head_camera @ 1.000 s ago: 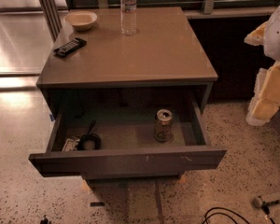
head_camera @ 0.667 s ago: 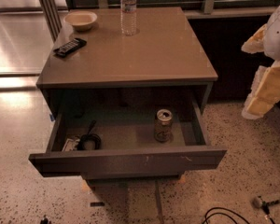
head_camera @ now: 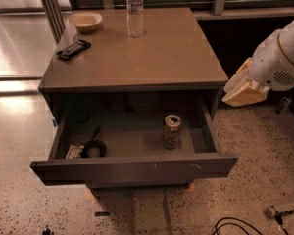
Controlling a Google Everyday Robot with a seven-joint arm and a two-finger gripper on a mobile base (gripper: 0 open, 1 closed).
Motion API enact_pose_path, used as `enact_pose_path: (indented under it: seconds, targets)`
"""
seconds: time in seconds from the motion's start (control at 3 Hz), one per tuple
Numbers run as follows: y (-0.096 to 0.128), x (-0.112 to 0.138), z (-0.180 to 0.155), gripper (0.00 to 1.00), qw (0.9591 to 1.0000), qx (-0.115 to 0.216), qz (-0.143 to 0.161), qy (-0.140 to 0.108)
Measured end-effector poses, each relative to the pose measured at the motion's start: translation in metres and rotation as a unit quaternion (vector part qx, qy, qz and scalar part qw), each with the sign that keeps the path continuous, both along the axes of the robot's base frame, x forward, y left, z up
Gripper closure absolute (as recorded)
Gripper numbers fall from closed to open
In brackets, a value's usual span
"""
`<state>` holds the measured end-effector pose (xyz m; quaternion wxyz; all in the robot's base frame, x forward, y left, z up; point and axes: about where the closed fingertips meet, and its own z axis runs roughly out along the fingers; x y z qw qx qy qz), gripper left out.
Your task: Pick orange can from top drawer and place on counter
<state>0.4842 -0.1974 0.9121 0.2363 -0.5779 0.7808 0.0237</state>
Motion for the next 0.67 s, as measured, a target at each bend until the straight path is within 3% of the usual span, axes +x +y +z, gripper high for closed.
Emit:
enact_pose_path:
  seconds: [0.33,0.67]
  targets:
    - [0.016,0.032,-0.047,0.89,0.9987,0.049,-0.009,-0.011]
    - [0.028,0.055,-0.095,1.0,0.9967,0.077,-0.021,-0.014]
